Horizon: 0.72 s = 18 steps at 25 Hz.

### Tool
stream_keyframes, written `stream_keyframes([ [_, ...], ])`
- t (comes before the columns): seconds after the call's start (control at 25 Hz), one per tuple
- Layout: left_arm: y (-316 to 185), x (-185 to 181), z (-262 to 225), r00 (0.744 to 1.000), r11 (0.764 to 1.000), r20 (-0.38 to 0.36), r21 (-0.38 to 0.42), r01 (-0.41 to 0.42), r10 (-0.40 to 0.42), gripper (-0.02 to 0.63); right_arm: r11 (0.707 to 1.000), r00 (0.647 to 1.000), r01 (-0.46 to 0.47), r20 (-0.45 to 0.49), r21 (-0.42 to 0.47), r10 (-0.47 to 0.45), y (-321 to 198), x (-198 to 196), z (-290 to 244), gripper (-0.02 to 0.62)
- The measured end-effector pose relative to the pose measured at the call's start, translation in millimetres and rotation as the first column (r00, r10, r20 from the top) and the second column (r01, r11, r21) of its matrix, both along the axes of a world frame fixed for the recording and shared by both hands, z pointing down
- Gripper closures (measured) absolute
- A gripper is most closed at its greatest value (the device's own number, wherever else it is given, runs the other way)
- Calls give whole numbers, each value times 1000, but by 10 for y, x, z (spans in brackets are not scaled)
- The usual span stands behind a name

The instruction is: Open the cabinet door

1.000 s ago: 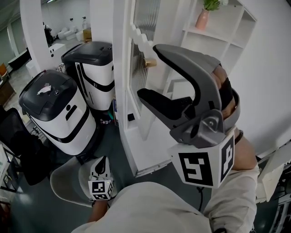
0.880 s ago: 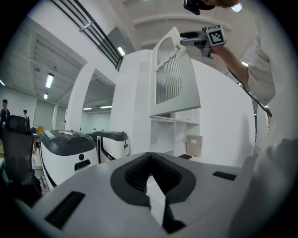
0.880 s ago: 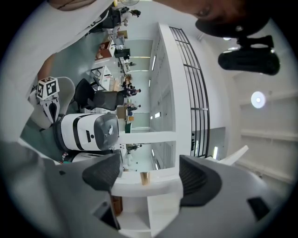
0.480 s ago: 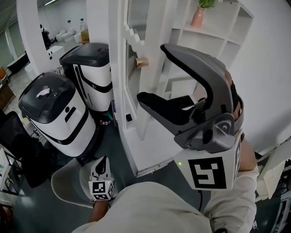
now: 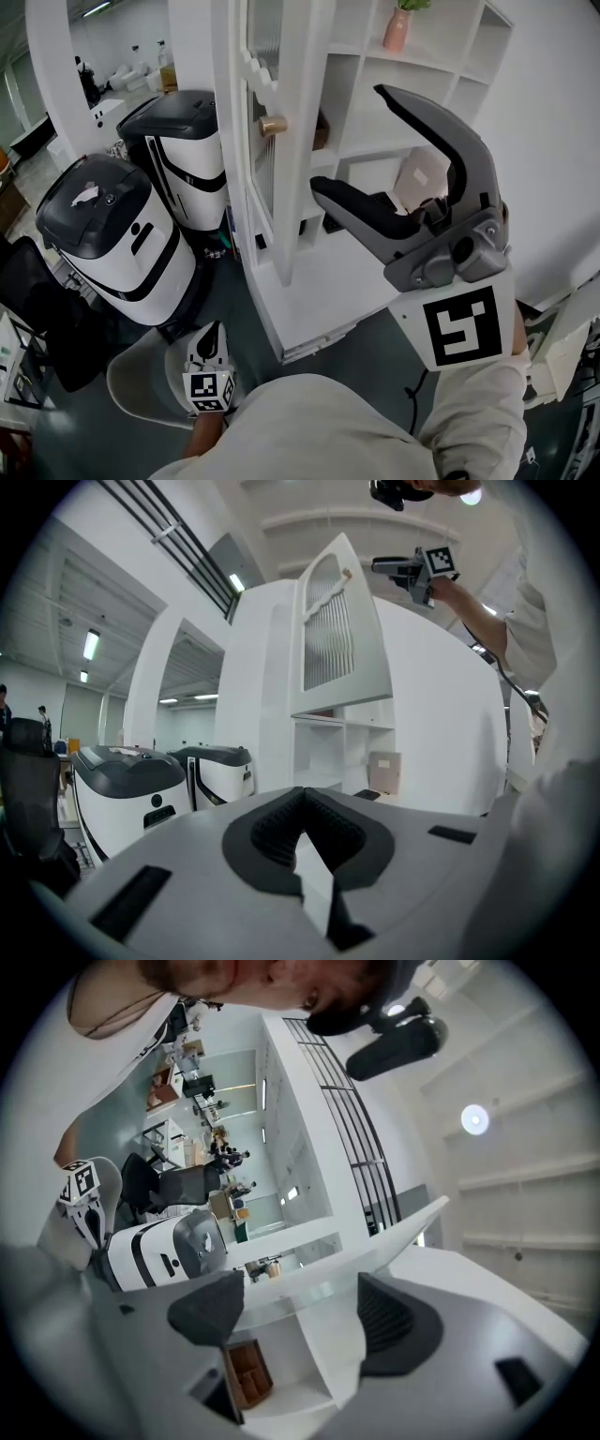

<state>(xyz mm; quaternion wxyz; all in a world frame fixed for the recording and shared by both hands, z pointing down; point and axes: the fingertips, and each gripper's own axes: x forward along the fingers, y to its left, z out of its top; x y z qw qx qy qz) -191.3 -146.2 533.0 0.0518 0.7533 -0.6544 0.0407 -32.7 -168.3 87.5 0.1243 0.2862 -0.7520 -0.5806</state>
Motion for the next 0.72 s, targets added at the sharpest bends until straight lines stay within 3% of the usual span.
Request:
stream_keyframes([
  [0.4, -31, 6, -44, 1000, 1000, 10, 7, -6, 6, 606, 991, 990, -23, 137, -131, 41, -264, 449, 36, 246],
  [0.72, -82, 25, -75, 1000, 1000, 16, 11, -8, 8, 606, 964, 940, 3, 330, -265, 88, -576, 839, 211, 310],
])
